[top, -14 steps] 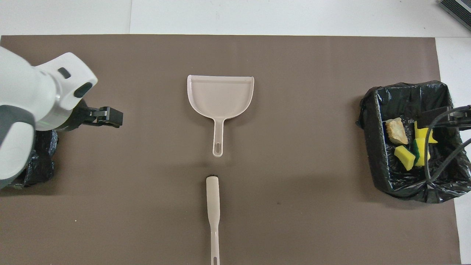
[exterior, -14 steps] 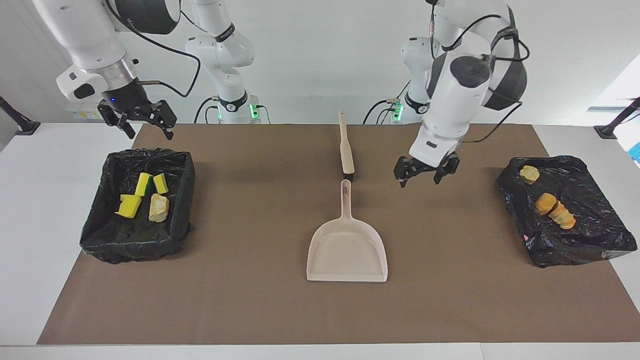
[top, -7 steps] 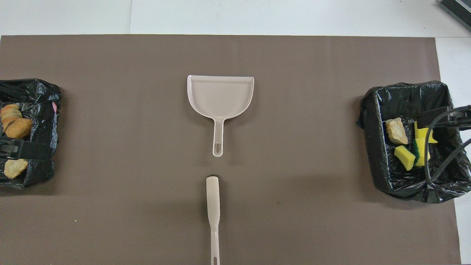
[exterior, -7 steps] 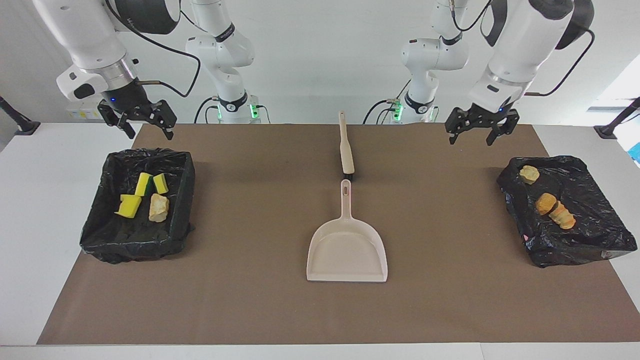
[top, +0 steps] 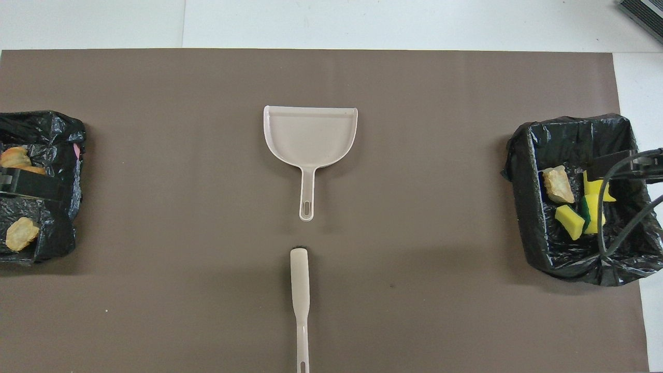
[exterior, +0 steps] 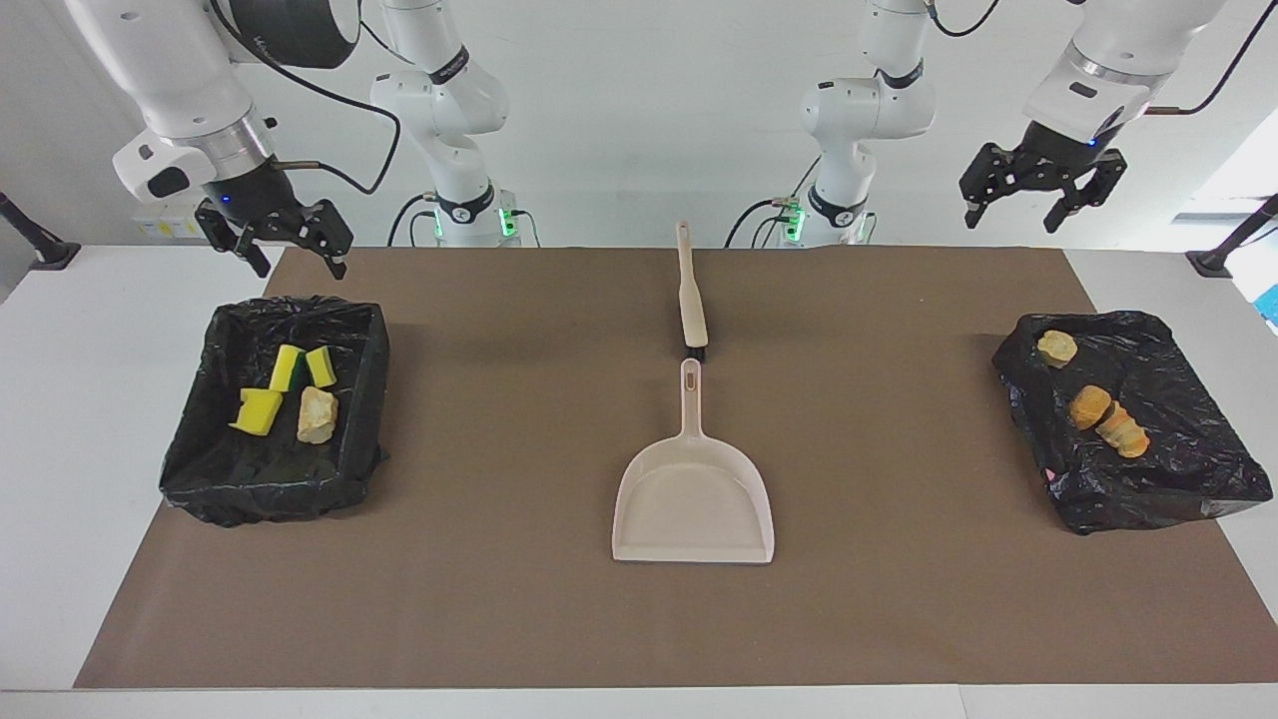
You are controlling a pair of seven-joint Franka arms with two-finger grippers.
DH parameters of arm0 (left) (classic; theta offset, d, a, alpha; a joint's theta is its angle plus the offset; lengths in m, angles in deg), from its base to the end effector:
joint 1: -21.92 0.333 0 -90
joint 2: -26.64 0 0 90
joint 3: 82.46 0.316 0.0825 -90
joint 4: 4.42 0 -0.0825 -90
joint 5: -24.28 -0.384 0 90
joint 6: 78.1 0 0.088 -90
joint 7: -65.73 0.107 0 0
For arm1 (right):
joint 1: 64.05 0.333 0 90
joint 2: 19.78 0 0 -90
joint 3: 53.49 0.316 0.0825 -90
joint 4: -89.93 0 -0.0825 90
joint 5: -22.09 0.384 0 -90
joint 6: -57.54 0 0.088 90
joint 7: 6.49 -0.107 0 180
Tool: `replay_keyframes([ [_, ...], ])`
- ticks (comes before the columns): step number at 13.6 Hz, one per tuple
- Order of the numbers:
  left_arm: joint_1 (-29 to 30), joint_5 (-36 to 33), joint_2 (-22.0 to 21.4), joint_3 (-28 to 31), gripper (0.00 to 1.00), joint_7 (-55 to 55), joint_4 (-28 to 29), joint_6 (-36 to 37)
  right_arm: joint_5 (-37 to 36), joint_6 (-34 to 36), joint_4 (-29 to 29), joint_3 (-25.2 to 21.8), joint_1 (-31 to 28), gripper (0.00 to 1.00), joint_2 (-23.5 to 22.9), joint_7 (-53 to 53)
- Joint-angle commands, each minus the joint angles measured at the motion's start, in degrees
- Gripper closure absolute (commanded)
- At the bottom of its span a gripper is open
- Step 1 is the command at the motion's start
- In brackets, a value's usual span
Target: Sweep and dump trash in bin
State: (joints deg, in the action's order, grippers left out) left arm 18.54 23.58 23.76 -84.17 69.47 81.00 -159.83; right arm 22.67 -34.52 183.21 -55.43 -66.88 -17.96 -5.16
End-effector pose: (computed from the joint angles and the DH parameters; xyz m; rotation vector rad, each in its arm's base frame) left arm 0.5211 -0.0455 0.6762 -3.1187 0.2381 0.0219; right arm 0.5457 -0.0448 0.6181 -3.1295 0.0944 -0.0173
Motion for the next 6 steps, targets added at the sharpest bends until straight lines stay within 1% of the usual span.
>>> replay_keyframes([
  [1,0.9,1.0,2.0,0.0,0.00,0.7,-4.0,3.0,0.8,0.8,0.2,0.4,-0.5,0.00,0.8,0.4],
  [2,0.9,1.0,2.4,0.0,0.00,0.7,-4.6,3.8,0.8,0.9,0.2,0.4,-0.5,0.00,0.8,0.4],
  [6,1.0,0.9,0.3,-0.4,0.00,1.1,-3.1,3.1,0.8,0.8,0.2,0.4,-0.5,0.00,0.8,0.4],
])
